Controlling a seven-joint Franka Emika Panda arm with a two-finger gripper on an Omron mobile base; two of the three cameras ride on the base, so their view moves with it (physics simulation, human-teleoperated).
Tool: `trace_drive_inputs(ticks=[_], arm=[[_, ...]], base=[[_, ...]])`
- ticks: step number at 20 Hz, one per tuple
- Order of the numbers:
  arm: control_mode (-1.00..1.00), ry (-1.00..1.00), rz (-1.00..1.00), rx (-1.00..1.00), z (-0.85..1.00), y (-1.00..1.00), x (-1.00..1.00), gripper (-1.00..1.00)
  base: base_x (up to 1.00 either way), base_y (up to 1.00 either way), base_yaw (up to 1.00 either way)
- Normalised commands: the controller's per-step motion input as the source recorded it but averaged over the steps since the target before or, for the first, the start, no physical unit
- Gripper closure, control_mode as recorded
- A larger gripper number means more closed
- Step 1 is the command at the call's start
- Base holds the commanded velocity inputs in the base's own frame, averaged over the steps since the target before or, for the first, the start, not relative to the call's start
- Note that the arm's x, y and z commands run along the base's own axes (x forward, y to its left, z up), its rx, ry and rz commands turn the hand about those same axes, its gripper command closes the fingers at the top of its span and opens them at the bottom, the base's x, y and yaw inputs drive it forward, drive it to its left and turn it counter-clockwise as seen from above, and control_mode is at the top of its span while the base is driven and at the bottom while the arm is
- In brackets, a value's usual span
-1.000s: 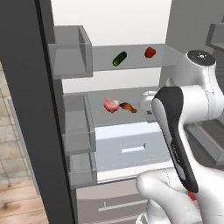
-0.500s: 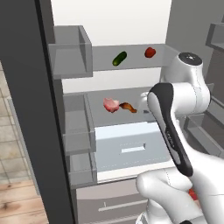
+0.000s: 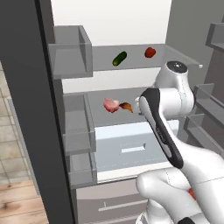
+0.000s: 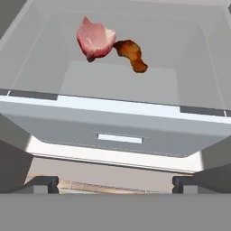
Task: Gather the bell pepper and cucumber from the fridge and place them on a tray on the dining counter. Then gather the chicken drumstick and steak from the fridge and place them on the other tray.
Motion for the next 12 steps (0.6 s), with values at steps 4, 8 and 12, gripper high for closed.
trace_drive_inputs(ticks=[4,8,12], arm=[[-1.00,-0.02,0.08,0.00,-0.18,-0.15,0.37,-1.00],[-1.00,-0.04,0.08,0.00,-0.14,-0.17,0.35,-1.00],[-1.00,-0.02,0.04,0.00,-0.11,-0.17,0.30,-1.00]], base=[[0.00,0.00,0.00],[0.00,0.00,0.00],[0.00,0.00,0.00]])
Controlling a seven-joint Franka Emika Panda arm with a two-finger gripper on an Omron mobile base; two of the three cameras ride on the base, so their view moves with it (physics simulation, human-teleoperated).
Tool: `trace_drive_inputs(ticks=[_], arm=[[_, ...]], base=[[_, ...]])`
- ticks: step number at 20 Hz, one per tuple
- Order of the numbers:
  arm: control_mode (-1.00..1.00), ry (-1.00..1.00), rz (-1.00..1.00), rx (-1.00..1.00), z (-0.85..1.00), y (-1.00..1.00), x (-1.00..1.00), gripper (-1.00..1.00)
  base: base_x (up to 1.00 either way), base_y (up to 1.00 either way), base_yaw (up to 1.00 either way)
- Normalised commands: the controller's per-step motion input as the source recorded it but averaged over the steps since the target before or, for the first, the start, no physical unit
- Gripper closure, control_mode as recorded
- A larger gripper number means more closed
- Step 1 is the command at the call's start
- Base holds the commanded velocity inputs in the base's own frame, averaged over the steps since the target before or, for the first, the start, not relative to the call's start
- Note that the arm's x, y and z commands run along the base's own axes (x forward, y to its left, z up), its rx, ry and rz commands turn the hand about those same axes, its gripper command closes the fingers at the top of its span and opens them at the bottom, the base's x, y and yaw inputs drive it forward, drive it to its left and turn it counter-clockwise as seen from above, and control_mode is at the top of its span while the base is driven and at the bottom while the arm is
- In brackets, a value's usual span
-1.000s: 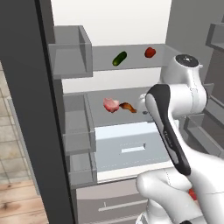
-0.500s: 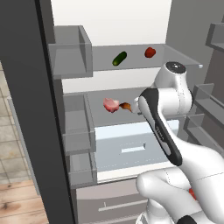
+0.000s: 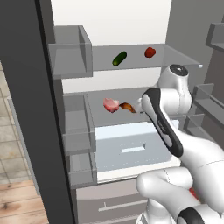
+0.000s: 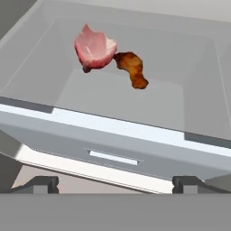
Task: Gather the bell pepper and cucumber from the fridge and place them on a tray on the dining counter. Then gather the chicken drumstick and steak from the fridge and place them on the other tray.
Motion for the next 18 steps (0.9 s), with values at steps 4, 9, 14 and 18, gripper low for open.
trace_drive_inputs(ticks=[4,9,14,18], arm=[[-1.00,0.01,0.00,0.00,-0.19,-0.02,0.49,-1.00],[-1.00,0.07,0.00,0.00,-0.23,0.01,0.63,-1.00],[-1.00,0.06,0.00,0.00,-0.27,0.00,0.50,-1.00],[-1.00,0.04,0.00,-0.01,-0.31,0.00,0.47,-1.00]], base=[[0.00,0.00,0.00],[0.00,0.00,0.00],[0.00,0.00,0.00],[0.00,0.00,0.00]])
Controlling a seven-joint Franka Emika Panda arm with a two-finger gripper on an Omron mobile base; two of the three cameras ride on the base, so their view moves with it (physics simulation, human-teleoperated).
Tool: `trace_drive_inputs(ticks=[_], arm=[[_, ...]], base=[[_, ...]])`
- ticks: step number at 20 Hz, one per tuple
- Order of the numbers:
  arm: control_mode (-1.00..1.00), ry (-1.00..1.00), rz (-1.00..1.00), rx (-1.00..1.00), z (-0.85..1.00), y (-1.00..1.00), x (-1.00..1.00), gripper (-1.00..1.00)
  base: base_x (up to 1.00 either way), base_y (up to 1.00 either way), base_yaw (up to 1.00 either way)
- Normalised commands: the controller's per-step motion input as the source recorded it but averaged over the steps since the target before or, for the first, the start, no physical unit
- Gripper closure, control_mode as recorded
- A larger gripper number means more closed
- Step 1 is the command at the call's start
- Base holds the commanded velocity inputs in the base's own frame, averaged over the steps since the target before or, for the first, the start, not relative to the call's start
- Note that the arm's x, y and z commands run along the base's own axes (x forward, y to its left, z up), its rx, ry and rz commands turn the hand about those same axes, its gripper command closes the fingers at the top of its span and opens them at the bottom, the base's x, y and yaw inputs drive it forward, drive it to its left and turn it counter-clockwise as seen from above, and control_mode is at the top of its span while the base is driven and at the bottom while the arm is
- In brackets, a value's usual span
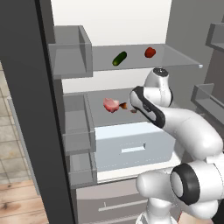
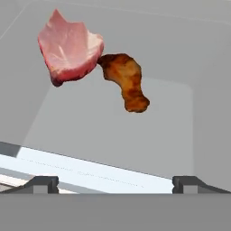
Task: Gather the bell pepper and cucumber from the fridge and place them on a tray on the dining counter. Then gather the chicken drumstick and steak from the fridge and place them on the other tray.
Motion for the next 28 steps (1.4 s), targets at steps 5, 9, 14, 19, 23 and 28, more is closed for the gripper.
trace_drive_inputs(ticks=[5,9,14,19,23,28], arm=[[-1.00,0.01,0.00,0.00,-0.32,0.00,0.51,-1.00],[-1.00,0.00,0.00,0.00,-0.29,0.00,0.48,-1.00],[-1.00,0.00,0.00,0.00,-0.26,0.00,0.51,-1.00],[-1.00,0.00,0.00,0.00,-0.24,0.00,0.52,-1.00],[-1.00,0.00,0.00,0.00,-0.25,0.00,0.52,-1.00],[-1.00,0.00,0.00,0.00,-0.24,0.00,0.43,-1.00]], base=[[0.00,0.00,0.00],[0.00,0.00,0.00],[0.00,0.00,0.00],[0.00,0.00,0.00],[0.00,0.00,0.00],[0.00,0.00,0.00]])
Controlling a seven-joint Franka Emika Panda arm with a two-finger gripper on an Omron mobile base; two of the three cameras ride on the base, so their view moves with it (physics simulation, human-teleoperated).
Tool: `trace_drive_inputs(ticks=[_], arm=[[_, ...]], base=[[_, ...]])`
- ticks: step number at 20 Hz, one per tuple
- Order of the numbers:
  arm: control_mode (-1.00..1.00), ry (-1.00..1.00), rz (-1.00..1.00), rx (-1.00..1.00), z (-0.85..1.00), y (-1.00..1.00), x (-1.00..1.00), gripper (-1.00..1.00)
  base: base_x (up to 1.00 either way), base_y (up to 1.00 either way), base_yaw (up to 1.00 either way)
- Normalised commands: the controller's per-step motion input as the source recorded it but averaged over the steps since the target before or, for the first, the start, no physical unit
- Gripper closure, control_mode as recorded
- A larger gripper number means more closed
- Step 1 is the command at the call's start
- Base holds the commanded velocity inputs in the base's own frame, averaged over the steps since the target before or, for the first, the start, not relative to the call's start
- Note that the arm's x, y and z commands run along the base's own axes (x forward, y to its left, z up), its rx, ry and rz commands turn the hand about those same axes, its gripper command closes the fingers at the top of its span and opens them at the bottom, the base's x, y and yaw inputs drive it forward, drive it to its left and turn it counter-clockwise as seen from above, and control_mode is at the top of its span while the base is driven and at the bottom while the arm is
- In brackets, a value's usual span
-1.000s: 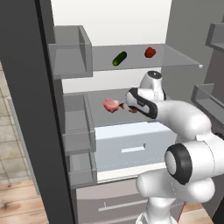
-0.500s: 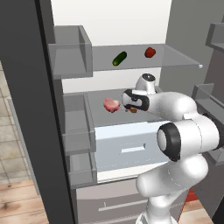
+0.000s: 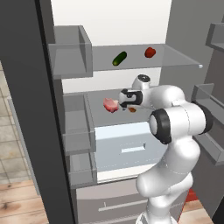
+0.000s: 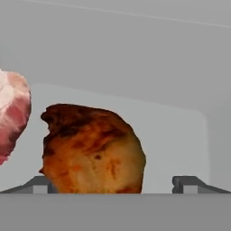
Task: Gather the bell pepper and cucumber from the fridge and place them on a tray on the dining counter. Then gather the chicken drumstick and steak from the fridge and place them on the other tray.
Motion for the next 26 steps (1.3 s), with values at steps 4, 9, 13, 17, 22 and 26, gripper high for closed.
trace_drive_inputs(ticks=[4,9,13,17,22,26], arm=[[-1.00,0.00,0.00,0.00,-0.20,0.00,0.14,-1.00],[-1.00,0.00,0.00,-0.01,-0.22,0.00,0.02,-1.00],[-1.00,0.00,0.00,-0.02,-0.19,0.01,0.00,1.00],[-1.00,0.00,0.00,0.00,-0.20,0.00,-0.14,1.00],[-1.00,-0.03,0.00,0.00,-0.08,0.00,-0.30,1.00],[-1.00,-0.15,0.00,0.00,0.00,0.00,-0.41,1.00]], base=[[0.00,0.00,0.00],[0.00,0.00,0.00],[0.00,0.00,0.00],[0.00,0.00,0.00],[0.00,0.00,0.00],[0.00,0.00,0.00]])
